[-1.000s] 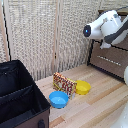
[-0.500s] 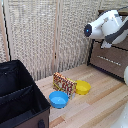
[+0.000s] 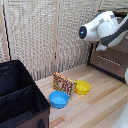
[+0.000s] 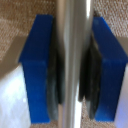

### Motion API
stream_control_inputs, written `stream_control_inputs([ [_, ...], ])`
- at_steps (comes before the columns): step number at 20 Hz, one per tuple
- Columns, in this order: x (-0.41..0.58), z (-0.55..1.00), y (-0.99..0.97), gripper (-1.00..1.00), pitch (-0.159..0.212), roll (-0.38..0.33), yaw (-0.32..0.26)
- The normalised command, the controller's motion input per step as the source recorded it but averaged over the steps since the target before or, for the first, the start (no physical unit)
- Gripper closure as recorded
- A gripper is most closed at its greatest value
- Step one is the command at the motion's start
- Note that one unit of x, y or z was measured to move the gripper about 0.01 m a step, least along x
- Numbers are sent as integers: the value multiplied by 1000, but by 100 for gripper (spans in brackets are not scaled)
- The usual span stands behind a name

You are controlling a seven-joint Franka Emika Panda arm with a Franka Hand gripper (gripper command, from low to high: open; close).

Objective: Locate and clasp the grip of the topmost drawer. Steadily and circumspectly yank the drawer open. Discover and seize the nutrition bar using your clamp. Deposit the nutrition bar in the accessible drawer. Unclench the nutrition bar.

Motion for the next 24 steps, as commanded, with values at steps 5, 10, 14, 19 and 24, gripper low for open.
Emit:
stream_control_inputs([
  [5, 10, 6, 920, 100, 0, 26, 0],
  [10, 87, 5, 274, -100, 2, -18, 11],
  [14, 105, 0, 36, -100, 7, 0, 0],
  [19, 85, 0, 203, -100, 57, 50, 56],
  [24, 24, -42, 523, -100, 0, -14, 84],
])
